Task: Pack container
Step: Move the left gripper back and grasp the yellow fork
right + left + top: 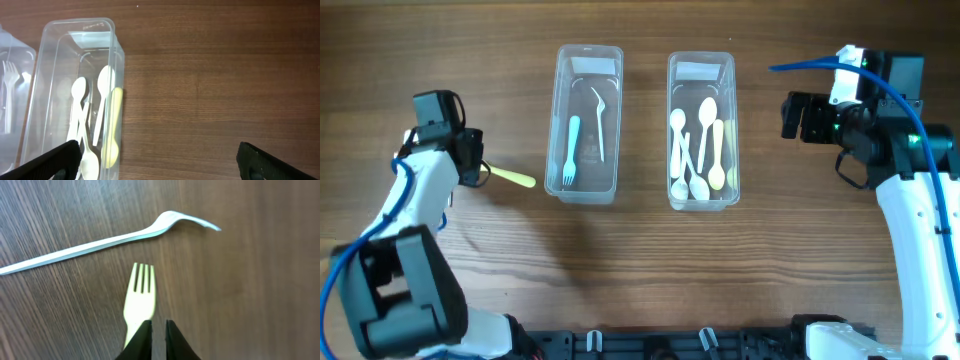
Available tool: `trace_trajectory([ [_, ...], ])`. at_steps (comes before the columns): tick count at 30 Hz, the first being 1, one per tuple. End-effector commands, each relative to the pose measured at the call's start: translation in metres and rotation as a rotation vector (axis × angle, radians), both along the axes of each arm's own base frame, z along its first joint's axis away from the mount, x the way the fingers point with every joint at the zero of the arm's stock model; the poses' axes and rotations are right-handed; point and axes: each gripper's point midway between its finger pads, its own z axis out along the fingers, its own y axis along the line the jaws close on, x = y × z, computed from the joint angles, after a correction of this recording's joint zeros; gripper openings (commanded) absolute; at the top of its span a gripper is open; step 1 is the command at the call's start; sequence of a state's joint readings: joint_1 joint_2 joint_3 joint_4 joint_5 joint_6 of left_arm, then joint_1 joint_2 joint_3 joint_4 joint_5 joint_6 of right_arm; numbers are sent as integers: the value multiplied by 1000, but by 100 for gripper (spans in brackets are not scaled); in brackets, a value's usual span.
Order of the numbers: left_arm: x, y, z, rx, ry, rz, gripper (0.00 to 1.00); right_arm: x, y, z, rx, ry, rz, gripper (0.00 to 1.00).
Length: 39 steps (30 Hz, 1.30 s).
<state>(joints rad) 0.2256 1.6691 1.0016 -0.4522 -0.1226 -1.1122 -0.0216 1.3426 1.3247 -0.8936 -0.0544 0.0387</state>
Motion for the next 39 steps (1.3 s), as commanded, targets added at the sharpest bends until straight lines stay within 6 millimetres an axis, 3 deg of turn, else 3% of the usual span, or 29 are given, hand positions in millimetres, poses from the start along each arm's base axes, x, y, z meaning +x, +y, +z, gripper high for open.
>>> trace_trajectory([
  [1, 4, 0, 18, 6, -43, -11, 48, 4, -3, 3, -18, -9, -1, 100],
  [2, 3, -1, 16, 6, -32, -17, 64, 4, -3, 3, -18, -9, -1, 100],
  [4, 3, -1, 13, 20, -17, -53, 71, 4, -3, 3, -18, -9, -1, 100],
  [10, 5, 0, -4, 27, 21, -87, 72, 4, -3, 3, -18, -9, -1, 100],
  [15, -2, -2, -37, 3, 108, -91, 69, 4, -3, 3, -19, -9, 0, 100],
  [18, -7, -3, -52, -8, 149, -91, 65, 4, -3, 3, -18, -8, -1, 100],
  [21, -11, -4, -64, -17, 181, -91, 48, 4, -3, 3, -18, -9, -1, 100],
  [23, -12, -4, -69, -21, 194, -92, 43, 4, -3, 3, -18, -9, -1, 100],
  [24, -13, -6, -72, -30, 198, -95, 34, 4, -3, 3, -19, -9, 0, 100],
  [28, -13, -9, -74, -45, 200, -100, 24, 4, -3, 3, -18, -9, -1, 100],
  [34, -10, -12, -71, -63, 185, -109, 24, 4, -3, 3, -18, -9, -1, 100],
  [39, -1, -11, -50, -53, 131, -110, 27, 4, -3, 3, -18, -9, -1, 100],
])
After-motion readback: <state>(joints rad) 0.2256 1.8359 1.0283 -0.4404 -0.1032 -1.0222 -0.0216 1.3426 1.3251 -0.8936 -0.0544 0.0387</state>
